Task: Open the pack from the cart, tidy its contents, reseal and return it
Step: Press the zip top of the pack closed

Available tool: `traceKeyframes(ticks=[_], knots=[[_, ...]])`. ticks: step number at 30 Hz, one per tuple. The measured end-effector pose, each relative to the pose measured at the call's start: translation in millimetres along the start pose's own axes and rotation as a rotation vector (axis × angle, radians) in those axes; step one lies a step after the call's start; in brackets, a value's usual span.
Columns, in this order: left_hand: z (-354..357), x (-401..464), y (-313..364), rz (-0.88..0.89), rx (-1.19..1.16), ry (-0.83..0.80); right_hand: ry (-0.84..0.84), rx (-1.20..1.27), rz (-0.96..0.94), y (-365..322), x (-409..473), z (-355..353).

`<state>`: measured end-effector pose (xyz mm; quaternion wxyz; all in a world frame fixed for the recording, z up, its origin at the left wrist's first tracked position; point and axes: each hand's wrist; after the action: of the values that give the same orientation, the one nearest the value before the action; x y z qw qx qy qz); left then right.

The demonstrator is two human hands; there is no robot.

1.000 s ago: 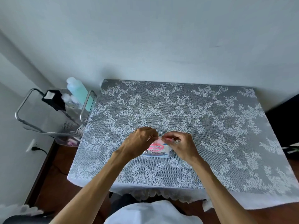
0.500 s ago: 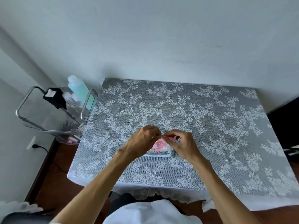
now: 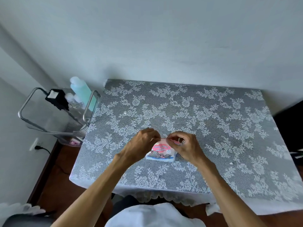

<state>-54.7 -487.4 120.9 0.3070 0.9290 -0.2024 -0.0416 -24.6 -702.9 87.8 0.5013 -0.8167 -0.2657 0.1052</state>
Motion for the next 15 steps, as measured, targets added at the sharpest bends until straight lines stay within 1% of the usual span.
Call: traceKeyframes(ticks=[3, 8, 15], knots=[[4.0, 2.3, 3.6, 0.007, 0.022, 0.009, -0.037, -0.01, 0.012, -0.8, 4.4, 1.9], [1.9, -1.0, -3.0, -0.016, -0.048, 0.016, 0.007, -0.035, -0.046, -8.1, 5.2, 0.7], [4.6, -9.8, -12.2, -0.072, -0.003, 0.051, 0.011, -0.035, -0.006, 2.4, 0.9, -0.6]])
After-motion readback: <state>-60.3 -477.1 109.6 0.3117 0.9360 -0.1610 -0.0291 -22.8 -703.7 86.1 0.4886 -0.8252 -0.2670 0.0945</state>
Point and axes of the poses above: each hand's wrist, its own x-axis towards the middle knuckle, its own z-axis out of the palm, y = z × x, and after that the axes turned 8 degrees about -y, right-handed
